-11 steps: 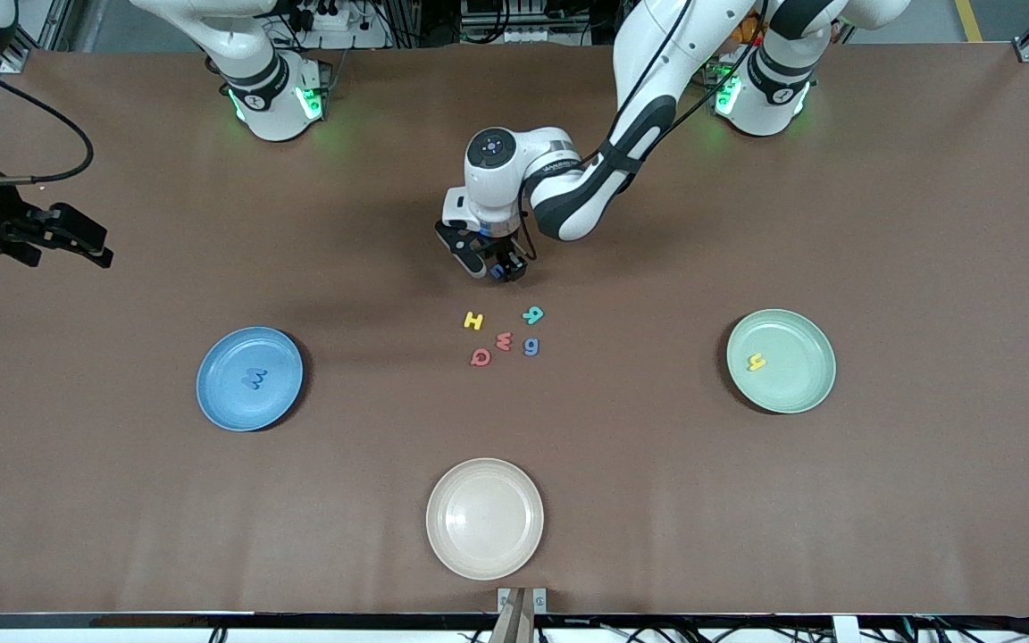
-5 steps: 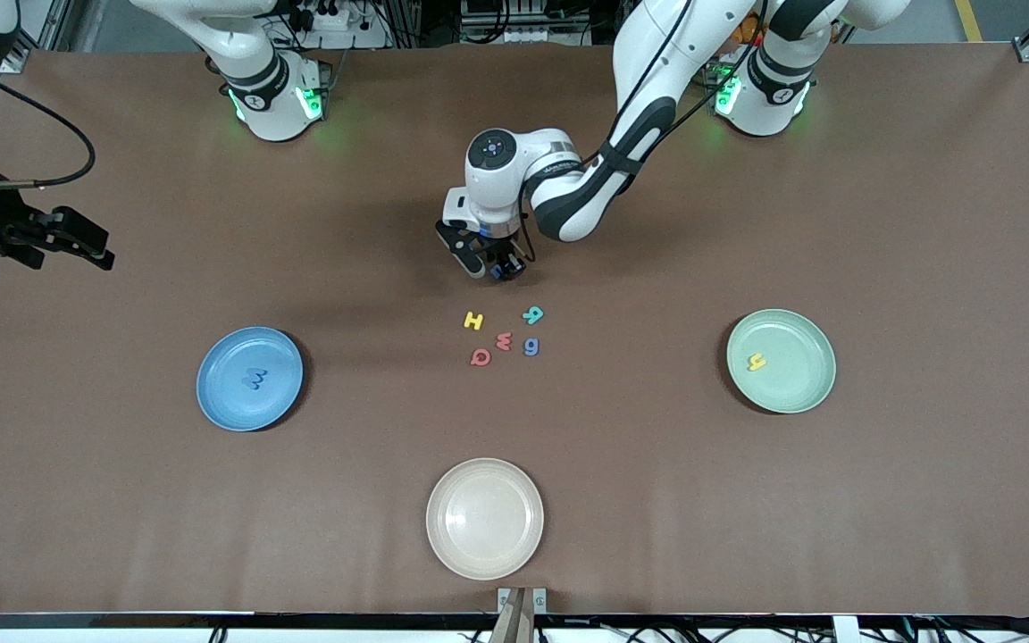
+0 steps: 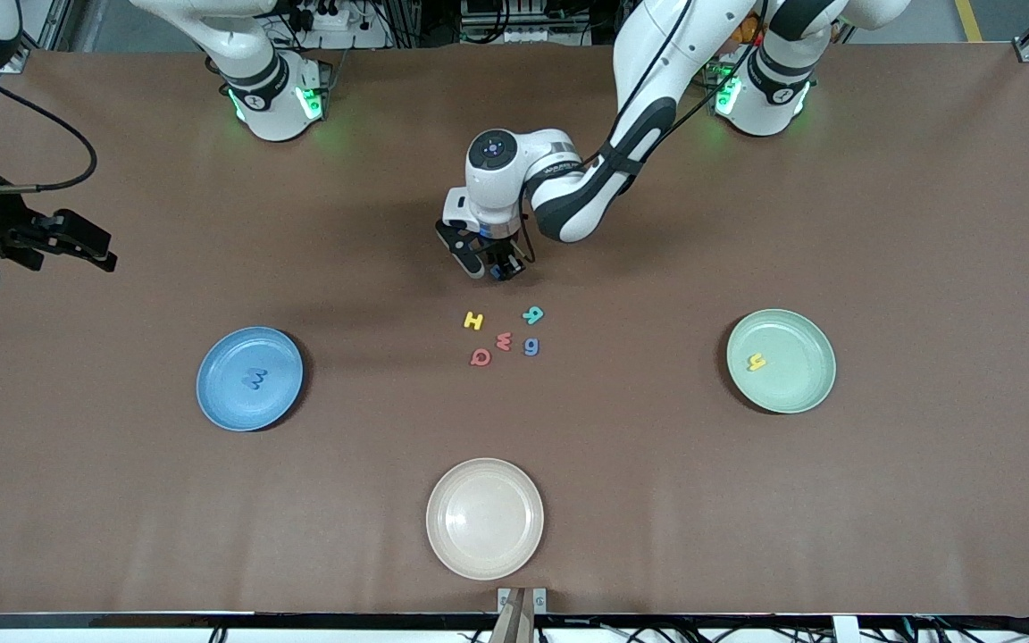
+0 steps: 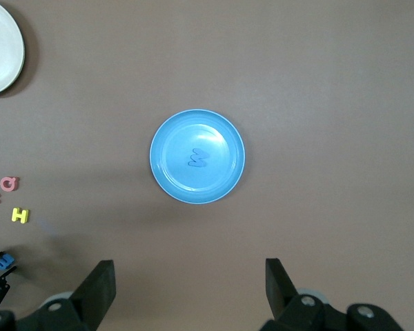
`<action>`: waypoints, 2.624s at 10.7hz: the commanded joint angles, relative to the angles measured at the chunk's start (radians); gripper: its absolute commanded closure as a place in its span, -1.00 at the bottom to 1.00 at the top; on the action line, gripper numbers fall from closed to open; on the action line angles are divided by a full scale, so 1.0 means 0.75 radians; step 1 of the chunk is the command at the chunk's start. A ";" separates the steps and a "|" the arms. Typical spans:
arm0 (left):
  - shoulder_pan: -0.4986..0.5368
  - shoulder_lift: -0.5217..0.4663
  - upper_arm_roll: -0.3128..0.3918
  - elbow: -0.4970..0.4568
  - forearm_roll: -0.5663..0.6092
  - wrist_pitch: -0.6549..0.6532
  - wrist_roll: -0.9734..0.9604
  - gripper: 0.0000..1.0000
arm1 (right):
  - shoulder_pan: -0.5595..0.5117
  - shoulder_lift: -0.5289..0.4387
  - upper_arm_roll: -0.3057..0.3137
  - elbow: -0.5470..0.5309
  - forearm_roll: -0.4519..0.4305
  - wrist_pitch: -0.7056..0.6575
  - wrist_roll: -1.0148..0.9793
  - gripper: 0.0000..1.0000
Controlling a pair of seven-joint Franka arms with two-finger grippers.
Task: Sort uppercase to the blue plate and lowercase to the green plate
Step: 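Lower the left gripper and grasp the blue 3-shaped letter, then carry the blue 3-shaped letter to the green plate with the left gripper, then open the left gripper over the green plate while the right gripper reaches letters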
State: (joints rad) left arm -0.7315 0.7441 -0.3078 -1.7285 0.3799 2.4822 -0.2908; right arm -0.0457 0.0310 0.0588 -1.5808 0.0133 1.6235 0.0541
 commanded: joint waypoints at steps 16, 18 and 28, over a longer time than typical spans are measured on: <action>0.838 -0.397 0.018 -0.121 -0.300 -0.428 0.653 1.00 | 0.290 0.183 0.060 -0.123 0.142 0.346 0.461 -0.82; 0.893 -0.407 0.075 -0.174 -0.302 -0.426 0.725 1.00 | 0.361 0.281 0.101 -0.134 0.120 0.445 0.631 -0.82; 1.045 -0.370 0.263 -0.270 -0.355 -0.305 0.960 0.86 | 0.795 0.811 0.104 -0.146 -0.165 0.977 1.241 -0.73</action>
State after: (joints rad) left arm 0.0529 0.4758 -0.1081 -1.9165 0.1649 2.2360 0.4058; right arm 0.5373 0.6100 0.1370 -1.7059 -0.0831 2.3360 0.9444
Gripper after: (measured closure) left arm 0.727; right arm 0.132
